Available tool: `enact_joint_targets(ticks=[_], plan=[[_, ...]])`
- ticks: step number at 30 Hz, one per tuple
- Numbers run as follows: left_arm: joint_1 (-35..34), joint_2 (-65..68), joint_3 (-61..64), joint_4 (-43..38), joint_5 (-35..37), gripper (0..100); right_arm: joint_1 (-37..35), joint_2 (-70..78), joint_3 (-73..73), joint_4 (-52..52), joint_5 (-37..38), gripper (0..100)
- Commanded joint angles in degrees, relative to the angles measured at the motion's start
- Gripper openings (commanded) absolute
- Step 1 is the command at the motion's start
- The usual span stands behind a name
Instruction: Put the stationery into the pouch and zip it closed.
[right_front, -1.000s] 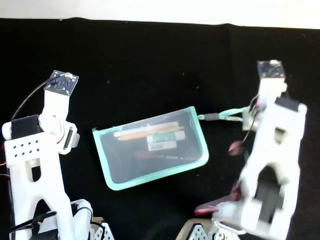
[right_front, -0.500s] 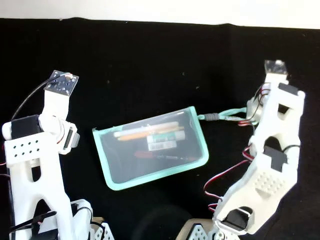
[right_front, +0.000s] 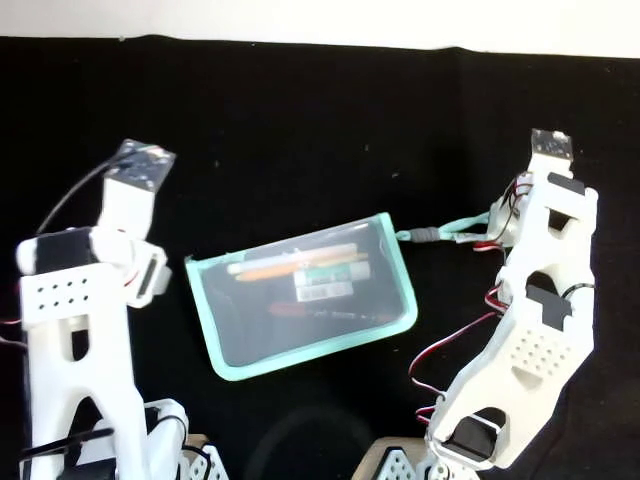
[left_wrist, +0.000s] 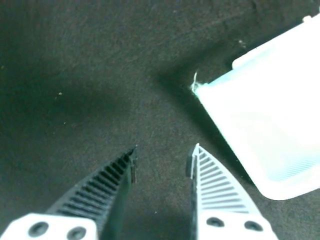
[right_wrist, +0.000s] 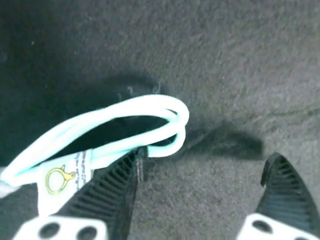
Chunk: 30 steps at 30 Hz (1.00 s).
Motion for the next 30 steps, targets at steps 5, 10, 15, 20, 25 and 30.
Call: enact_joint_targets(ticks=[5,10,15,20,25,30], plan=[[1.3,0.0,-2.0,-0.1,-0.3,18,-2.5,-9.2,-2.4,5.4,-4.9,35.4],[1.3,0.0,-2.0,-0.1,-0.3,18,-4.9,-9.9,-2.4,4.1,-9.5,35.4],[1.3,0.0,-2.0,0.2,-0.3,18,-5.1,-8.0,-2.0,-1.3,-11.2,35.4],[1.3,0.0,-2.0,0.3,-0.3,18,-4.7,-2.7,-2.3,-4.2,-11.2,35.4],[1.3,0.0,-2.0,0.3,-0.3,18,-4.6,0.8,-2.3,-6.8,-11.2,35.4],[1.3,0.0,-2.0,0.3,-0.3,18,-3.9,3.1,-2.3,-10.1,-11.2,35.4]])
